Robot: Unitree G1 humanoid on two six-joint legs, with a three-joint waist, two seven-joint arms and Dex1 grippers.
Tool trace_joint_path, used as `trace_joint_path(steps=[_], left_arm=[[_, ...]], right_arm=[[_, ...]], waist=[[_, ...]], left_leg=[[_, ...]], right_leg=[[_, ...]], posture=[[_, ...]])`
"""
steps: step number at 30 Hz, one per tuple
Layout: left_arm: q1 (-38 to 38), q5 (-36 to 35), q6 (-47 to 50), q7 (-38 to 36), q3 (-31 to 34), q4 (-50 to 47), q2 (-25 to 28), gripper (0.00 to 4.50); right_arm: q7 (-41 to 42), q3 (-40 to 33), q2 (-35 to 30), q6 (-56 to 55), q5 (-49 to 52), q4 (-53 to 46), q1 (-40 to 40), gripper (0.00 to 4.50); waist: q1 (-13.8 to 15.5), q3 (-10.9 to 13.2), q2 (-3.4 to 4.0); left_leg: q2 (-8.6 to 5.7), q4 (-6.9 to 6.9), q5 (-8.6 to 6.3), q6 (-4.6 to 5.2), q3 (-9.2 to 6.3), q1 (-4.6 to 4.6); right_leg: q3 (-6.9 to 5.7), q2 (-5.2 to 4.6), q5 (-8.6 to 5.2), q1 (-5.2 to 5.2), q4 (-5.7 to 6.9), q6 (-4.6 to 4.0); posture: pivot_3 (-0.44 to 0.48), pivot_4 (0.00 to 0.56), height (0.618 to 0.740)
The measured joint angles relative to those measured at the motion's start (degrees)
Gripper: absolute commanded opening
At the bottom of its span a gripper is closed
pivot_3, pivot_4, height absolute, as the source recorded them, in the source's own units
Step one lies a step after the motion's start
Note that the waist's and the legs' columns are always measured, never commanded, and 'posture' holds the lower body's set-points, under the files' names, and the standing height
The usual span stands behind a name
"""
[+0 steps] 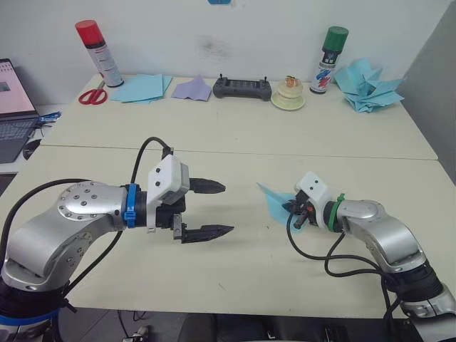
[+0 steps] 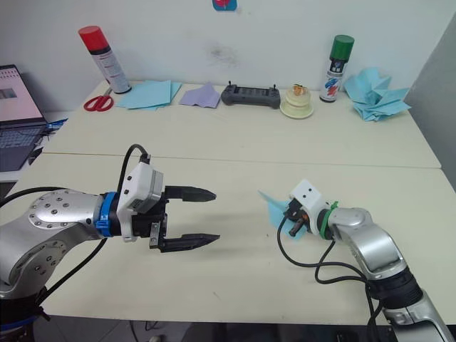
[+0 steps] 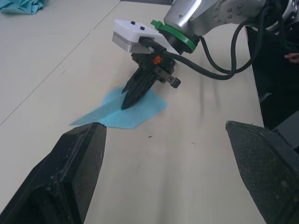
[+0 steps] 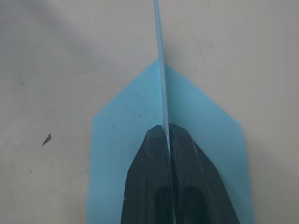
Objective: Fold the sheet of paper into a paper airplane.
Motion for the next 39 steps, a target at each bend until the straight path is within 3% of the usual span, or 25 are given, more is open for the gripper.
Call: trace_joint_path(steps=[4, 6, 10, 13, 19, 24, 28, 37, 39], left_arm=[[-0.8, -0.3, 0.3, 0.5, 0.0, 0.1, -0.8, 4.5], [-1.9, -1.5, 1.1, 1.4, 0.0, 0.2, -2.2, 4.5], [-5.7, -3.9, 3.0, 1.6, -0.6, 1.3, -3.5, 4.5], [-9.3, -3.8, 3.6, 0.4, -2.2, 3.9, -3.8, 4.5], [-15.6, -1.3, 3.4, -3.3, -6.3, 9.4, -4.6, 4.5], [-16.1, 0.5, 2.6, -5.3, -6.7, 10.0, -4.6, 4.5], [-15.9, 1.6, 2.4, -6.2, -6.7, 10.0, -4.6, 4.5], [-12.2, 2.4, 2.4, -5.8, -5.8, 9.7, -4.5, 4.5], [-10.2, 2.8, 2.1, -5.2, -4.5, 9.8, -4.4, 4.5]], right_arm=[[-0.4, -2.9, -0.7, 2.7, 1.6, -3.0, 1.4, 0.01], [-3.6, -8.4, 0.7, 6.1, 2.5, -6.1, 2.7, 0.01], [-14.6, -21.4, 8.1, 13.3, 2.0, -9.5, 5.3, 0.01], [-20.8, -25.9, 13.0, 16.2, 1.3, -8.4, 5.0, 0.01], [-30.3, -29.2, 22.1, 20.5, 0.0, -5.0, 2.1, 0.01], [-32.8, -29.5, 23.2, 22.2, 0.0, -5.6, 1.5, 0.01], [-33.5, -29.4, 22.4, 22.1, 0.0, -5.6, 1.5, 0.89], [-31.6, -30.7, 22.4, 25.1, 3.6, -8.8, -1.4, 4.22], [-30.6, -31.2, 21.2, 26.6, 5.0, -11.0, -4.1, 4.47]], waist=[[0.3, 0.0, 0.0], [0.4, 0.0, 0.0], [0.5, -0.1, -0.1], [0.4, -0.1, -0.09], [-0.2, -0.1, -0.07], [-0.5, -0.1, -0.07], [-0.6, -0.1, -0.07], [-0.9, 0.0, -0.04], [-0.9, 0.0, -0.04]], left_leg=[[0.0, 0.0, 0.0, 0.0, -0.01, -0.02], [0.0, 0.02, 0.0, 0.0, -0.02, -0.04], [-0.01, 0.05, 0.0, -0.01, -0.11, -0.05], [-0.04, 0.1, 0.01, -0.01, -0.04, 0.02], [-0.04, 0.04, 0.01, -0.01, 0.02, 0.16], [-0.04, 0.04, 0.01, -0.01, 0.03, 0.14], [-0.05, 0.04, 0.01, -0.01, 0.03, 0.14], [-0.03, 0.03, 0.01, 0.0, 0.01, 0.13], [-0.03, 0.02, 0.01, 0.0, 0.02, 0.13]], right_leg=[[-0.01, 0.0, 0.0, 0.0, 0.0, 0.0], [-0.01, -0.01, 0.0, 0.0, 0.01, 0.0], [-0.1, 0.0, 0.01, 0.01, 0.07, 0.01], [-0.01, 0.01, 0.0, -0.01, 0.24, 0.01], [0.09, 0.05, -0.01, -0.06, 0.49, -0.01], [0.08, 0.04, -0.02, -0.06, 0.48, -0.02], [0.08, 0.03, -0.03, -0.06, 0.49, -0.01], [0.08, 0.04, -0.03, -0.09, 0.5, -0.01], [0.08, 0.04, -0.03, -0.09, 0.5, -0.01]], posture=[[0.0, 0.15, 0.74], [0.0, 0.15, 0.74], [0.0, 0.15, 0.74], [0.0, 0.15, 0.74], [0.0, 0.15, 0.74], [0.0, 0.15, 0.74], [0.0, 0.15, 0.74], [0.0, 0.15, 0.74], [0.0, 0.15, 0.74]])
